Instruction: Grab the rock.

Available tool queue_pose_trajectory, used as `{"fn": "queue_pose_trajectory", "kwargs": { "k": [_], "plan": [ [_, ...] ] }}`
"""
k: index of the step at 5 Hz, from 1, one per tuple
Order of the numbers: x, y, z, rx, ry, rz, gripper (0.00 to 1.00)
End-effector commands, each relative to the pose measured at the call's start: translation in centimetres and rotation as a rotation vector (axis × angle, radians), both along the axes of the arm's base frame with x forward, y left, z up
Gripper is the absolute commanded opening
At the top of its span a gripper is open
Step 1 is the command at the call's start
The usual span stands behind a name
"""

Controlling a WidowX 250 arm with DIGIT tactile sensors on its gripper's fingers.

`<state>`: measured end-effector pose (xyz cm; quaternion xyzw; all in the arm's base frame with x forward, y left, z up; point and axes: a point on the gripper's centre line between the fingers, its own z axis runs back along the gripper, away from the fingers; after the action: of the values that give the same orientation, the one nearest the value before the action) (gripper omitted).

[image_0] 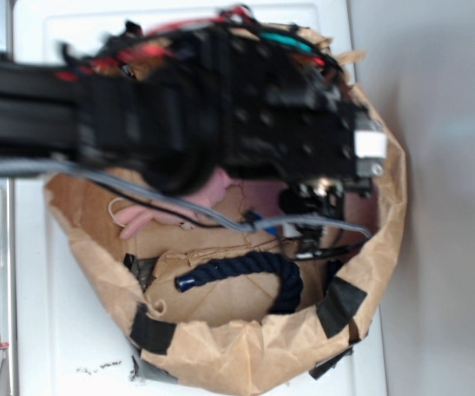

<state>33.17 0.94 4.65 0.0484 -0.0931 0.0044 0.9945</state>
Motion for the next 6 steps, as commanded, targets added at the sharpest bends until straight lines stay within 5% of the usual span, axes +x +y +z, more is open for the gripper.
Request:
{"fn": "queue_pose_trajectory", "kwargs": {
  "k": [1,2,4,6],
  "plan": [
    [2.6,-2.2,-0.8,0.012,-0.082,0.008,1.00],
    [2.6,-2.3,-0.4,-0.008,-0.092,0.022,0.00],
    [1.8,-1.6,0.5,-0.046,-0.121,0.005,0.00],
    [-0.2,0.2,5.3,-0.144,-0.066,-0.033,0.00]
  ]
}}
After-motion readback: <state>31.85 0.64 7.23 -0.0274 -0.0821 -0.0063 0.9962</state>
